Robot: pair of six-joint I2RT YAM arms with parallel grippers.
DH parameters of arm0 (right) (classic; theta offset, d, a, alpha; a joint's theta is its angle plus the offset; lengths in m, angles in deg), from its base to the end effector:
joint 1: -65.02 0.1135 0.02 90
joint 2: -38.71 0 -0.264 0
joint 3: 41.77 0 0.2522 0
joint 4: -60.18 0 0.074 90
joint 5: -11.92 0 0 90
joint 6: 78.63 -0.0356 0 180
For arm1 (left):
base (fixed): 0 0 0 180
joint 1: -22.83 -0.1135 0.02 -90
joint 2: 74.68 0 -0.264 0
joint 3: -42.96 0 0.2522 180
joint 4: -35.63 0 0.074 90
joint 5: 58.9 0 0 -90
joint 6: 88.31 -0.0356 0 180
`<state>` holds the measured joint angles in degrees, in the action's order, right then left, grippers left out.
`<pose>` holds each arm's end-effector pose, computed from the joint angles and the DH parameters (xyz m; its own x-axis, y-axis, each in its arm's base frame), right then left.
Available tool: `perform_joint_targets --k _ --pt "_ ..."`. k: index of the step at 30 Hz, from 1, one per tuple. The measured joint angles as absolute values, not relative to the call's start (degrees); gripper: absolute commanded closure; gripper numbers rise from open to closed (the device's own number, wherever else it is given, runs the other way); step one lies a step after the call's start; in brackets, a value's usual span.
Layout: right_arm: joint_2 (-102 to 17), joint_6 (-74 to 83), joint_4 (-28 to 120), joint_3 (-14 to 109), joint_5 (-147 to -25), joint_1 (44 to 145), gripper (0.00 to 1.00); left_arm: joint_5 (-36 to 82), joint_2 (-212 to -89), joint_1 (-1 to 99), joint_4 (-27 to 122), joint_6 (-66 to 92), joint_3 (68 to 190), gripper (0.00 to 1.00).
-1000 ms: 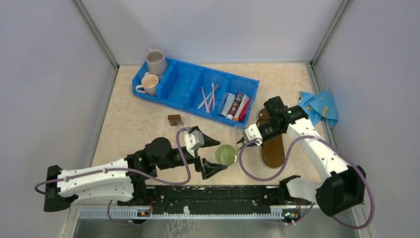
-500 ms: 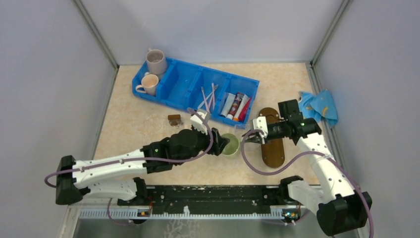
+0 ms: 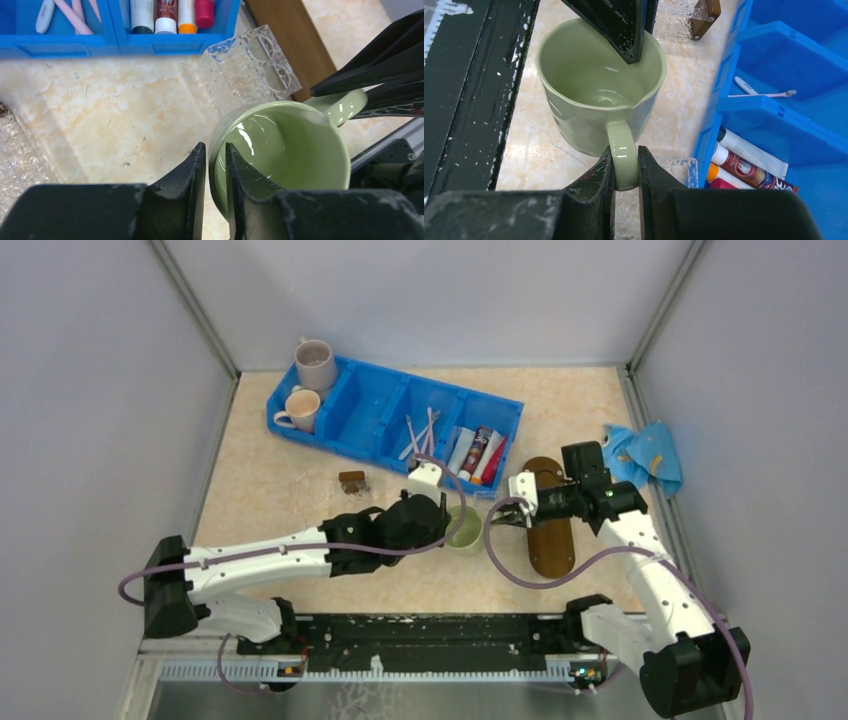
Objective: Prepare toiletry sets of a toothbrush and toothpaste on the tray
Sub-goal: Place the cup on the tray.
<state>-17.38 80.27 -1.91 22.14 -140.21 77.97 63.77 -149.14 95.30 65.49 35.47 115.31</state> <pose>0.1640 0.0700 0.2933 0.2823 -0.3826 -0.8797 -0.9569 -0.0474 -0.2865 0.1055 -0.2703 0.3035 -0.5022 0.0359 -0.8640 0.4639 0.8544 -0.2341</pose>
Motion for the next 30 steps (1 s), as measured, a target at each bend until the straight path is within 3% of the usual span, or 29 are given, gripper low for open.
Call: perform_joint_targets --k 5,8,9,12,17,30 --pt "-17.3 80.3 -1.3 21.5 -140.1 78.0 1.0 63.9 -152.7 94.5 67.3 34.1 116.9 0.79" --pt "-17.3 80.4 -1.0 21.4 -139.9 78.0 1.0 62.9 -153.3 93.7 67.2 33.3 117.0 0.98" --pt "-17.2 80.8 -0.9 21.1 -139.9 78.0 1.0 62.3 -153.3 93.3 67.0 33.1 117.0 1.0" --pt "-17.1 81.9 -0.1 20.4 -139.8 78.0 1.0 59.3 -153.2 91.5 66.1 32.2 117.1 1.0" --pt "-17.0 81.8 0.3 19.7 -140.0 78.0 0.72 56.2 -153.2 90.2 66.0 29.4 117.2 1.0" --pt "-16.8 76.6 6.2 18.1 -136.4 83.8 0.59 52.6 -156.4 88.5 71.6 23.9 121.2 1.0"
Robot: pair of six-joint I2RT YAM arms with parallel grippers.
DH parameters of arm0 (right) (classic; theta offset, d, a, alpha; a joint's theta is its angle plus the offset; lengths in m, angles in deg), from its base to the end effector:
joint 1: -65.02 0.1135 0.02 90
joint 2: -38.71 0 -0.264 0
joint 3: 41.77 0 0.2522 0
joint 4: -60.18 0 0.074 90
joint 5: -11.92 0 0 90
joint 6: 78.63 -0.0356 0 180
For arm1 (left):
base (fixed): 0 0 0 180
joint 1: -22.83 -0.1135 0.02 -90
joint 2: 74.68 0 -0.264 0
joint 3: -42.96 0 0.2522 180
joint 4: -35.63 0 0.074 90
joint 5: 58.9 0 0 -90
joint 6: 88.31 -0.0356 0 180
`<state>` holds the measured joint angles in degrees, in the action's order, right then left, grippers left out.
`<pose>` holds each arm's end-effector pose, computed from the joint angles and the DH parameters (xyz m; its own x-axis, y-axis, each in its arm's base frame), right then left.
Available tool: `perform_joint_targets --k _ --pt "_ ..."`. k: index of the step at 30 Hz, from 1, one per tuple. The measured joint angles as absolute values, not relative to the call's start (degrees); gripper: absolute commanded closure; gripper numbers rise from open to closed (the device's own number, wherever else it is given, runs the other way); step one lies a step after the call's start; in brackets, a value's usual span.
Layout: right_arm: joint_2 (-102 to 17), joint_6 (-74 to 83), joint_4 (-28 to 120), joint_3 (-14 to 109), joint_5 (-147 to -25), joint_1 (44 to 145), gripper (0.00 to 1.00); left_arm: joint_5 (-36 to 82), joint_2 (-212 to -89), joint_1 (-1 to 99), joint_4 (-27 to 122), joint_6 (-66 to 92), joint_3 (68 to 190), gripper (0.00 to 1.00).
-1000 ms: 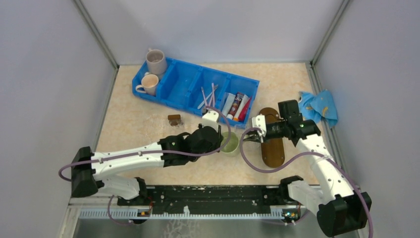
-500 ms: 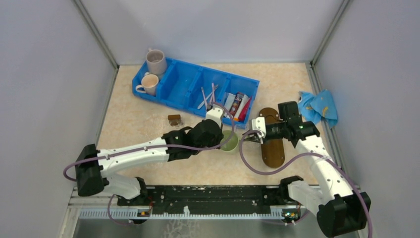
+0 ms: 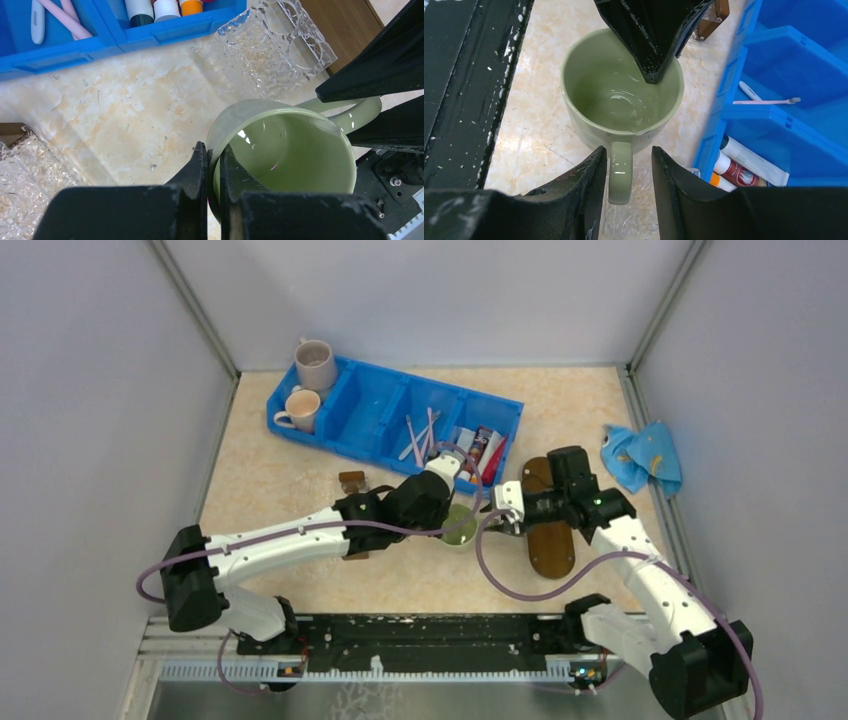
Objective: Prepare toiletry sets of a toothbrush and toothpaste on the tray
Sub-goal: Place the cup on the tray.
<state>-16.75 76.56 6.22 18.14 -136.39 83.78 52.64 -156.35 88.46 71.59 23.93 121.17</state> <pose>0.1625 0.0872 0.2800 0.3261 -0.3928 -0.8599 -0.9441 -0.0879 -0.3178 0.1424 -0.2827 0.2915 -0.5189 0.2923 -0.8033 0.5768 0.8133 -0.0766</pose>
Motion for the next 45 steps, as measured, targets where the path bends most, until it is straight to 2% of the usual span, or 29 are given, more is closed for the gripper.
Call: perform_joint_targets --k 5,10,18,19,24,29,30,32,34,40,45 --pt "-16.8 76.1 7.3 17.4 -133.3 84.9 0.56 52.2 -156.4 88.0 71.7 23.9 121.2 1.0" --pt "-16.7 76.0 7.7 17.3 -131.6 86.3 0.64 51.9 -156.4 87.9 71.7 23.9 121.2 1.0" --pt "-16.8 75.6 8.7 16.6 -129.5 88.9 0.65 51.4 -156.3 87.9 72.1 23.6 121.2 1.0" --pt "-16.9 75.6 8.7 16.6 -129.2 89.1 0.67 51.4 -156.3 87.9 72.2 23.6 121.2 1.0" --pt "-16.9 74.8 8.9 16.6 -127.9 89.3 0.99 51.4 -156.3 87.8 72.2 23.1 121.2 1.0" --pt "-17.1 74.3 9.3 16.7 -127.5 89.4 1.0 51.5 -156.2 87.5 72.2 22.7 121.2 1.0" --pt "-17.2 74.3 9.3 16.7 -127.5 89.4 1.0 51.4 -156.2 87.4 72.2 22.6 121.2 0.96" --pt "-17.2 74.1 9.1 17.0 -127.7 89.4 1.0 51.4 -156.2 87.3 72.2 22.3 121.3 0.7" --pt "-17.2 73.4 8.8 17.5 -128.0 89.1 1.0 51.2 -155.8 87.1 72.0 21.5 121.3 0.55" --pt "-17.2 71.5 5.3 17.9 -132.1 84.7 1.0 49.0 -150.3 85.7 64.8 20.0 121.3 0.32" --pt "-18.0 72.4 0.9 19.8 -135.5 78.2 1.0 48.2 -146.8 85.3 61.1 16.5 121.1 0.23"
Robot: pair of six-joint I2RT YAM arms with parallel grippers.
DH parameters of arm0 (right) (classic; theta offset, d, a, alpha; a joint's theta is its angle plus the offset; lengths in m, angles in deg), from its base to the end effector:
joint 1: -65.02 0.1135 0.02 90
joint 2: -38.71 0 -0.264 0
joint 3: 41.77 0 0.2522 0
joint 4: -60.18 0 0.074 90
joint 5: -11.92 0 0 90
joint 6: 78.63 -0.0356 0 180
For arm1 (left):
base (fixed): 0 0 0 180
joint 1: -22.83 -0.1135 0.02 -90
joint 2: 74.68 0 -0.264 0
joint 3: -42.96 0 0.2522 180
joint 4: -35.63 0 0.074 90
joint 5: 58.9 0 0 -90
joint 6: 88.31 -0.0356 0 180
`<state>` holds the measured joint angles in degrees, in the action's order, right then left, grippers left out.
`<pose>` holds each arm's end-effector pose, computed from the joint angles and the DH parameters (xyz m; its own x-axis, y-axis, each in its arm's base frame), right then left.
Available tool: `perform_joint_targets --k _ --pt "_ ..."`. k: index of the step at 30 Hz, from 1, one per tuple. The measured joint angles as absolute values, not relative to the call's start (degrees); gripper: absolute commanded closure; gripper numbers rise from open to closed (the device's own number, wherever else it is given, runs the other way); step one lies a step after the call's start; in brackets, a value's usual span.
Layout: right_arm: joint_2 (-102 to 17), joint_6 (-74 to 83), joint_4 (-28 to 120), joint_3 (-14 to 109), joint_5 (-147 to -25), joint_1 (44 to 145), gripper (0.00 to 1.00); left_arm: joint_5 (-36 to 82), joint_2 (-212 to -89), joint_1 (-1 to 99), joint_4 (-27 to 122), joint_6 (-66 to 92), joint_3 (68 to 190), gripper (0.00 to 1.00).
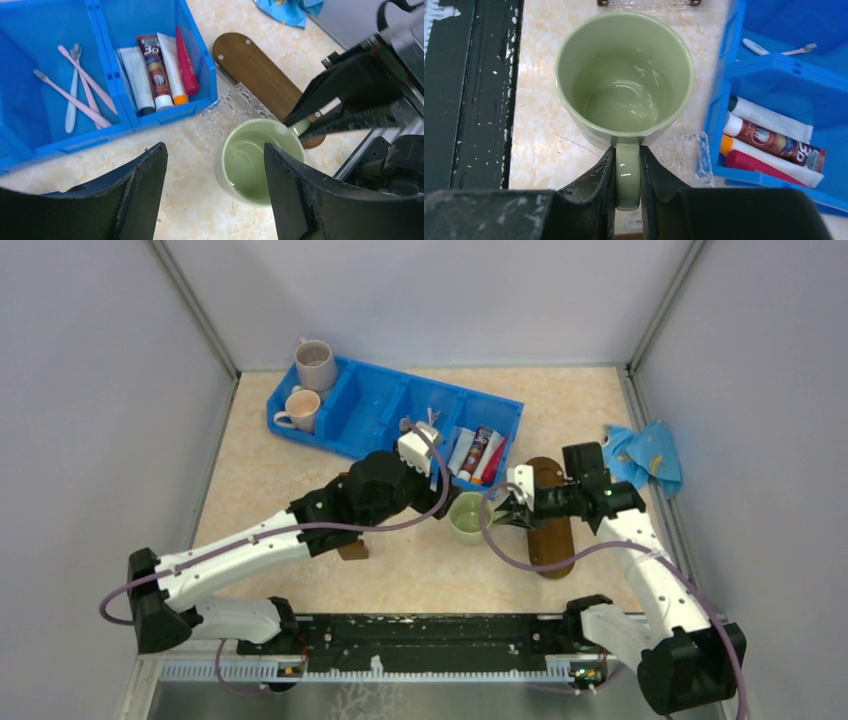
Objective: Prepare toiletry sets of a toothbrush and toothpaste on the tray
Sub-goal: Place the cup on the tray.
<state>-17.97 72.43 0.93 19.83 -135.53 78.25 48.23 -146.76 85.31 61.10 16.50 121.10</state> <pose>0.1689 0.0705 0.2801 0.1438 -0.4499 -0.8814 -0.9832 0.0363 -0.1789 0.1440 -0.2536 0.3554 -0.3323 0.1091 -0.9369 0.6560 0.7404 -0.1465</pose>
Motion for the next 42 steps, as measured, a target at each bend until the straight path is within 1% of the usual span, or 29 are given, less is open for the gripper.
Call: perform_joint_targets --k 5,10,14,18,24,32,36,40,42 --pt "-19.8 76.5 -4.5 24.4 -139.8 69.5 1.0 46.4 -140.1 85.0 57.3 9.5 117.7 0.01" --pt "-26.4 88.5 -14.5 32.9 -143.6 57.6 1.0 43.8 -133.4 82.5 52.7 2.8 112.9 0.01" --pt "-37.4 106.5 -26.8 41.3 -144.0 49.2 1.0 41.4 -135.1 79.8 52.9 -0.7 112.5 0.01" --pt "-49.3 120.0 -32.0 46.0 -140.7 42.9 1.0 42.3 -137.5 78.9 54.2 -4.7 111.2 0.01" --pt "-59.4 126.9 -35.7 50.9 -134.5 40.1 1.0 43.5 -138.9 78.5 56.1 -8.1 108.4 0.01" --pt "-68.5 129.4 -36.4 56.3 -133.9 40.1 1.0 44.4 -139.0 78.5 56.1 -9.9 108.2 0.01" --pt "-71.3 129.6 -36.3 56.9 -134.6 40.1 1.0 44.9 -139.1 78.5 56.1 -10.5 108.1 0.01" --pt "-71.6 129.8 -36.4 56.9 -135.2 40.5 1.0 45.3 -139.4 78.5 56.1 -10.9 107.9 0.01" --pt "-71.6 129.8 -36.5 56.9 -135.3 40.5 0.95 45.5 -139.6 78.5 56.1 -11.0 107.9 0.01"
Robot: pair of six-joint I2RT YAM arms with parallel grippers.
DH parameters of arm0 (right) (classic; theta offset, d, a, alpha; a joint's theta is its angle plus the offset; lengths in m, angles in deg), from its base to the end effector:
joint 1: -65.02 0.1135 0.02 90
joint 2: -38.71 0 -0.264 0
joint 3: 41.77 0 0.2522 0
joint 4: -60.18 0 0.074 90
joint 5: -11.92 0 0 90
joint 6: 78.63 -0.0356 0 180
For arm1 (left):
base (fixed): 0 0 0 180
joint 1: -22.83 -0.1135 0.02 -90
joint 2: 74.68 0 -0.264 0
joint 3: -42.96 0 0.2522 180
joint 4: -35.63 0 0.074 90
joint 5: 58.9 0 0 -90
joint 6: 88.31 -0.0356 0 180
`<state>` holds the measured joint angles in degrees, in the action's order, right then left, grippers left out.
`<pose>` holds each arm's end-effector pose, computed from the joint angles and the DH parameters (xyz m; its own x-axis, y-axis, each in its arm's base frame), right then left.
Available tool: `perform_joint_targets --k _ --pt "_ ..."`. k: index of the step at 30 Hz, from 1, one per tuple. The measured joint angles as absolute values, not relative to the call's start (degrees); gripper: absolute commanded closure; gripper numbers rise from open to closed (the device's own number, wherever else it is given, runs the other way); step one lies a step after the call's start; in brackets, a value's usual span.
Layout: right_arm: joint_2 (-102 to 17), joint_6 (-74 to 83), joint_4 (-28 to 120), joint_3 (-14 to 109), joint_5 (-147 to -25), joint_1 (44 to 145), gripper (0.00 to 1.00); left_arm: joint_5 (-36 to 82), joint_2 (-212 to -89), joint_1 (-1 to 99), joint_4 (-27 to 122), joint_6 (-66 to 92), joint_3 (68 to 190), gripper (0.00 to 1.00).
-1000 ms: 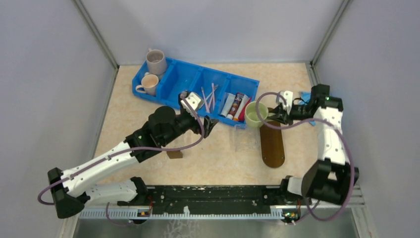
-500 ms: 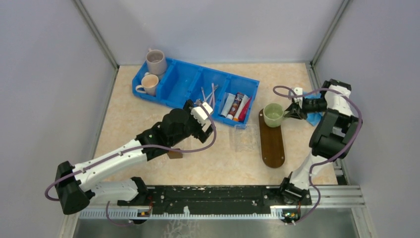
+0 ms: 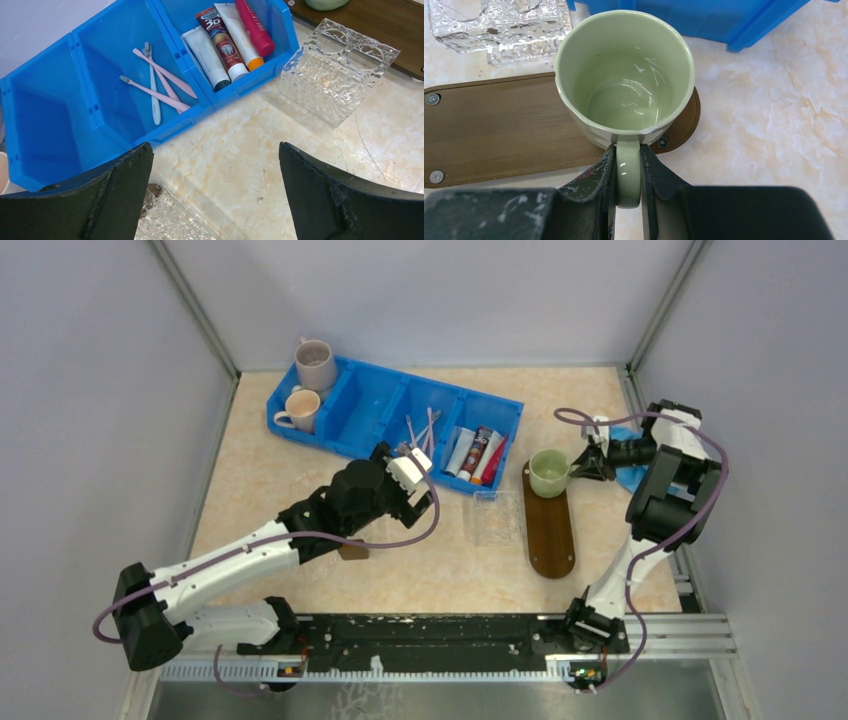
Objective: Prepare toiletry sets of a toothbrush and toothpaste on the tray
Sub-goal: Place the cup on the tray.
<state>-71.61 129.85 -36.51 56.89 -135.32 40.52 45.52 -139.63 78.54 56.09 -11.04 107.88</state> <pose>0.3121 -0.1093 0.2216 0.0029 -0.5240 -0.8517 -0.9811 0.1635 -0.1039 0.1550 -0.2115 0.3146 -0.0450 0.4448 -0.8945 0.6958 0.6565 0.2914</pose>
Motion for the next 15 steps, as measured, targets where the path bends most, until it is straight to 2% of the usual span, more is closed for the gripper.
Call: perform_joint_targets --k 3,5,10,15 --pt "-72.4 129.8 -37.0 57.7 -135.5 40.5 0.76 45.7 -139.8 78.5 56.1 -11.1 107.8 0.01" --pt "-73.2 129.9 -37.0 58.0 -135.9 40.6 0.68 45.7 -139.8 78.5 56.1 -11.2 107.7 0.01" --pt "-73.6 129.9 -37.4 58.0 -137.7 40.6 0.6 45.7 -140.0 78.4 56.1 -11.3 107.6 0.01" --pt "-73.6 129.9 -37.4 58.3 -138.6 40.6 0.57 45.7 -140.0 78.3 56.1 -11.3 107.6 0.01"
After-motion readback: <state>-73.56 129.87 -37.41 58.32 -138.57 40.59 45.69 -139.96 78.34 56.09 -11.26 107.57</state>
